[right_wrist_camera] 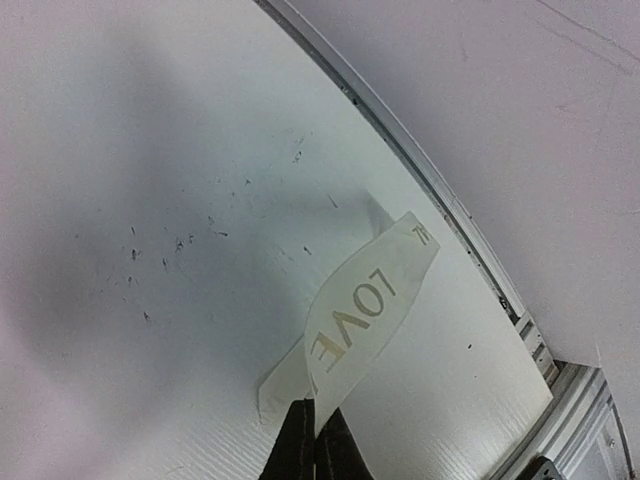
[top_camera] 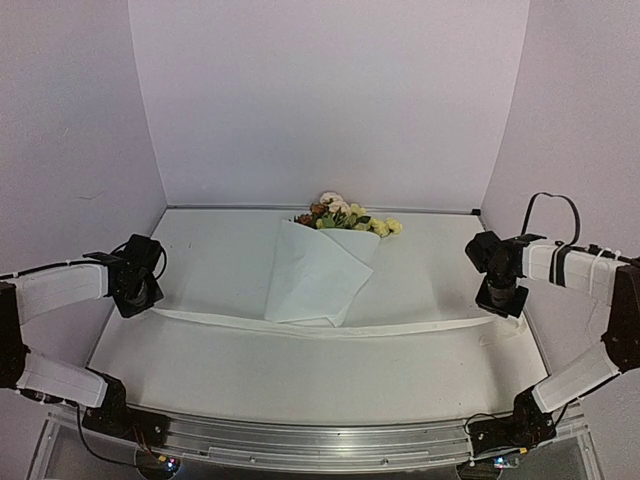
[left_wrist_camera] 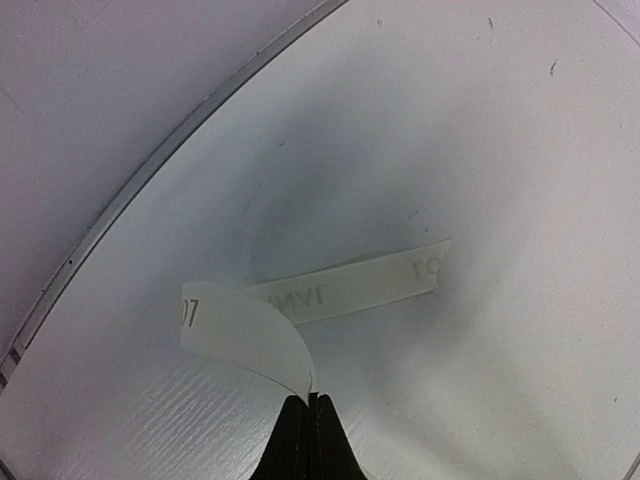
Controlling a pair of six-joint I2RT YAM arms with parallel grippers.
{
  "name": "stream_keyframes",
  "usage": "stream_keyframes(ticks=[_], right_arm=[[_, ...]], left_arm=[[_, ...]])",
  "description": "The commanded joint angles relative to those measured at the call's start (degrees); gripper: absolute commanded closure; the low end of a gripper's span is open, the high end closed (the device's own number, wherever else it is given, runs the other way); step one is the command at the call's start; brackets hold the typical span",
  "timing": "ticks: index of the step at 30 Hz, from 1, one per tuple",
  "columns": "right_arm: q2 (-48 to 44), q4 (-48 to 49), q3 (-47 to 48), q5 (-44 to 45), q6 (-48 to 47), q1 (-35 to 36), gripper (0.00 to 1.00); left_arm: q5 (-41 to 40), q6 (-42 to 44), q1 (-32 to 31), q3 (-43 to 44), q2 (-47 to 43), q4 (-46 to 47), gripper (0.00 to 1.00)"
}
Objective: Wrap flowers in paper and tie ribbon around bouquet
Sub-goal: Place the ribbon at the center of the board.
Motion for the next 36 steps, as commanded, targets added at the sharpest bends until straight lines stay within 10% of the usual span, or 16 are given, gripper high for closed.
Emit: stream_keyframes(ticks=[1,6,12,18,24,36], right_arm=[[2.87,1.71,0.75,-0.86,1.04,-0.54,0.96],[4.18,1.86,0.51,-1.34,0.66,-1.16,0.88],[3.6,1.86,1.3,-2.2,-0.51,-1.5,0.5],[-0.54,1.63,3.09,-4.85,-3.43,-1.48,0.18],[-4.64,4.63,4.72,-15.0,-7.45,-0.67,0.02],[5.9,28.92,7.47,-32.95,-4.84,11.63,0.02]], left_arm=[[4.05,-2.63,0.28,-0.81,1.4,3.34,1.0],[4.6,-4.48,0.26,-2.47,0.27,2.69,0.98],[3.01,-6.81,0.29,-3.06,-2.25,1.37,0.36],[2.88,-2.11,0.26,4.25,-4.26,-0.6,0.05],[9.58,5.41,0.27,10.84,-6.97,1.71,0.0],[42.52,8.92,-3.95,16.63,9.87,18.24,0.0]])
